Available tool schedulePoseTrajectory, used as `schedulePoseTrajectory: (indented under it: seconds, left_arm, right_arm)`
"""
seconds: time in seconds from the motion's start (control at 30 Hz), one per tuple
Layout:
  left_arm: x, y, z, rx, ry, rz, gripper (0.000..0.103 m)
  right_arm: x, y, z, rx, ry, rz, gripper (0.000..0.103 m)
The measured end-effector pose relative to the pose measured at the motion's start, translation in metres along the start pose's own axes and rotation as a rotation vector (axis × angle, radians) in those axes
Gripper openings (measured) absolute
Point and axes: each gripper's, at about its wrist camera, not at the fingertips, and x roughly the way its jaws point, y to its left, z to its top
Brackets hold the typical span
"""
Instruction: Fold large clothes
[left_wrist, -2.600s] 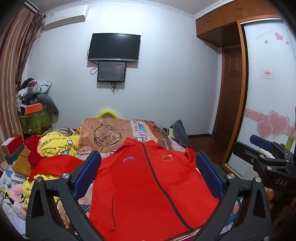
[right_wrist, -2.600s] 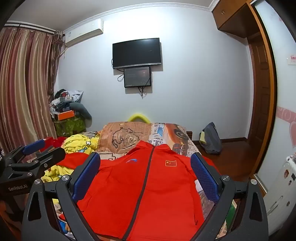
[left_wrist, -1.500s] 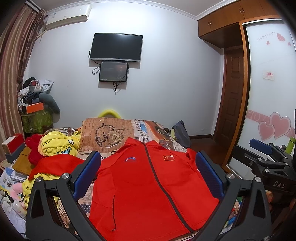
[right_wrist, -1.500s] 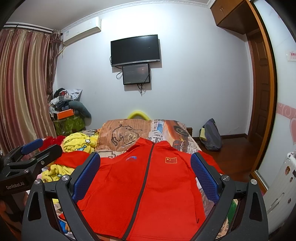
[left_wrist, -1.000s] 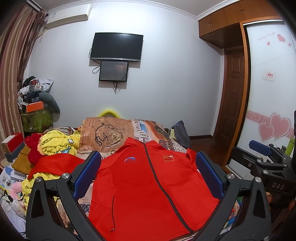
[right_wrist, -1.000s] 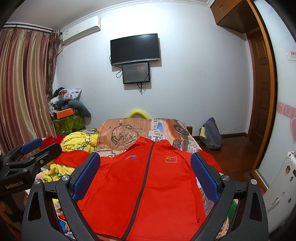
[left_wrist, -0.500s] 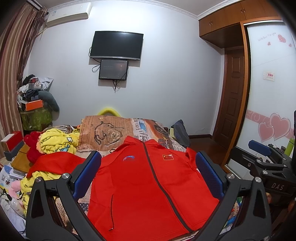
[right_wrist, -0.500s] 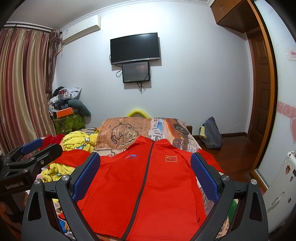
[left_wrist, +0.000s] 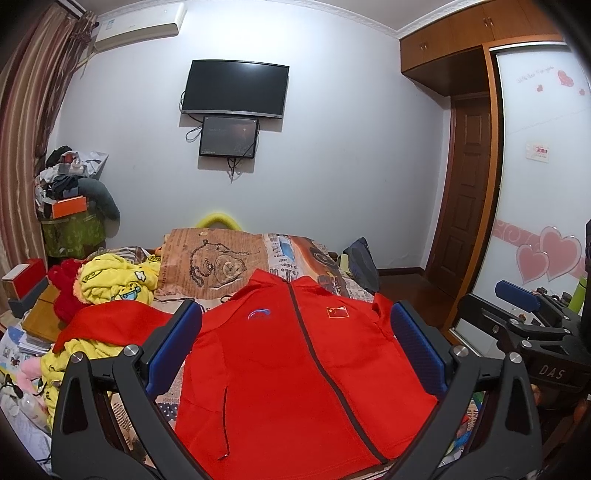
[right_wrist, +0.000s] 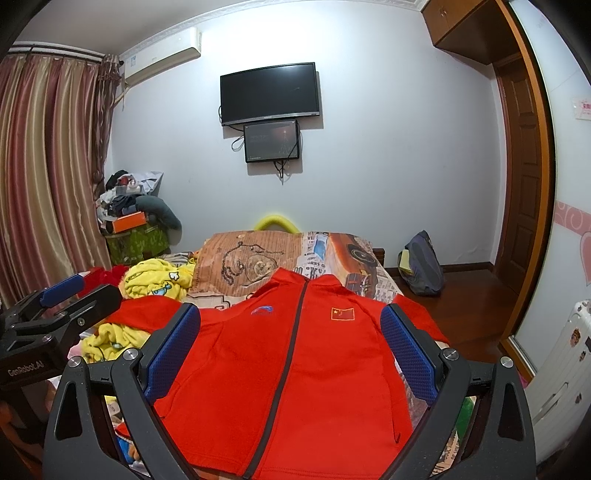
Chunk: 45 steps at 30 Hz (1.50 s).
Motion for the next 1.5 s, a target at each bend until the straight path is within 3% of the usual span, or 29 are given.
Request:
schedulePoseTrajectory:
  seconds: [0.33,0.53,0.67,0.8,0.93,1.17,1.4,1.5]
  left_arm:
    - [0.016,0.016,0.003,-0.018,0.022,0.005,0.103]
    - [0.048,0.043,0.003,-0.017,0.045,0.081,0.103]
    - [0.079,0.070,-0.002,-0.033,0.062,0.191,0.103]
    - [0.116,0.107,-0.009,-0.047,0.109,0.256,0.103]
    - [0.146,0.152,-0.016,-0.081,0.159,0.278,0.103]
    - [0.196,0.249,-0.040,-0.238,0.317,0.275,0.103]
    - [0.214,0.342,-0.092,-0.430,0.471,0.287,0.102]
    - [0.213,0.369,-0.114,-0.505,0.504,0.285,0.092]
  right_arm:
    - [0.026,0.002,0.000,0.004,0.052,0.004,0.097]
    - [0.054,0.000,0.001,-0.009,0.095,-0.004,0.097]
    - [0.076,-0.004,0.004,-0.015,0.118,-0.024,0.097]
    - [0.110,-0.009,0.004,-0.015,0.158,-0.065,0.097]
    - [0.141,-0.013,0.006,-0.016,0.207,-0.051,0.097]
    - [0.205,-0.009,0.003,-0.059,0.321,-0.033,0.097]
    - [0.256,-0.010,-0.036,-0.051,0.523,-0.015,0.097]
    - [0.267,-0.012,-0.047,-0.047,0.587,-0.007,0.097]
